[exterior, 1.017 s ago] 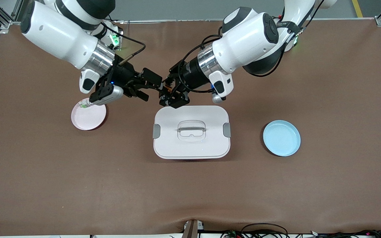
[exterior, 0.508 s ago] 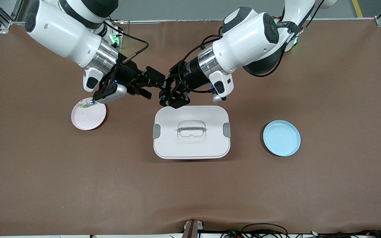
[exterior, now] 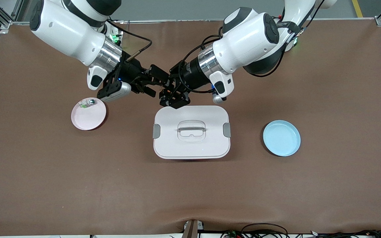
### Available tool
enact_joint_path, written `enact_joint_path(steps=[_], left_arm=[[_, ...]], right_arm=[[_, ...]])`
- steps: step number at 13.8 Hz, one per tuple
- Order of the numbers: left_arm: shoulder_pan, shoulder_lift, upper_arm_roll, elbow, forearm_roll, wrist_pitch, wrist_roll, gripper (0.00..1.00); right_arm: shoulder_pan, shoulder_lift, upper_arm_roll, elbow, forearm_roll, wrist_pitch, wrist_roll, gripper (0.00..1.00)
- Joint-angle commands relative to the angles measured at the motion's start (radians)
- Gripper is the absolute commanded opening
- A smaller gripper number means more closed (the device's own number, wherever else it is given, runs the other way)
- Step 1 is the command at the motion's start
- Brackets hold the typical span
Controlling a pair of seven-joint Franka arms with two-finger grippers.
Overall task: Transfer orange switch to right arm and place
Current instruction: 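Grasp the orange switch with the right gripper beside the left gripper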
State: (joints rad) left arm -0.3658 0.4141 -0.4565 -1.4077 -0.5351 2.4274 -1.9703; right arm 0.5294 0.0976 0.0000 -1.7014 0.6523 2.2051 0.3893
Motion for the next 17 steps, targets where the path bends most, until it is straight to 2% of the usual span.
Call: enact_joint_path(steps=[1, 2, 3, 8, 10, 11, 12, 17], left_arm=[[0.001, -0.015, 0.001, -0.004, 0.007, 0.004, -0.032, 0.34], [0.001, -0.015, 0.001, -0.004, 0.007, 0.004, -0.032, 0.34], [-0.001, -0.015, 0.001, -0.004, 0.007, 0.004, -0.032, 0.34], [0.001, -0.015, 0.001, -0.002, 0.009, 0.004, -0.032, 0.34], [0.001, -0.015, 0.001, -0.001, 0.026, 0.004, -0.032, 0.47], [0.002, -0.015, 0.001, 0.001, 0.032, 0.004, -0.03, 0.67], [0.004, -0.017, 0.001, 0.003, 0.032, 0.004, -0.03, 0.98], [0.007, -0.018, 0.001, 0.003, 0.033, 0.004, -0.03, 1.0]], right_arm=[[0.02, -0.015, -0.011, -0.018, 0.021, 0.013, 0.009, 0.27], [0.026, -0.015, -0.011, -0.02, 0.021, 0.013, 0.009, 0.05], [0.027, -0.015, -0.011, -0.02, 0.021, 0.013, 0.016, 0.0], [0.027, -0.013, -0.011, -0.017, 0.021, 0.012, 0.048, 0.0], [0.029, -0.013, -0.011, -0.017, 0.02, 0.012, 0.046, 0.0], [0.029, -0.013, -0.011, -0.015, 0.02, 0.012, 0.046, 0.0], [0.029, -0.012, -0.011, -0.014, 0.02, 0.012, 0.046, 0.0], [0.018, -0.004, -0.014, -0.012, 0.003, -0.001, 0.004, 0.0]])
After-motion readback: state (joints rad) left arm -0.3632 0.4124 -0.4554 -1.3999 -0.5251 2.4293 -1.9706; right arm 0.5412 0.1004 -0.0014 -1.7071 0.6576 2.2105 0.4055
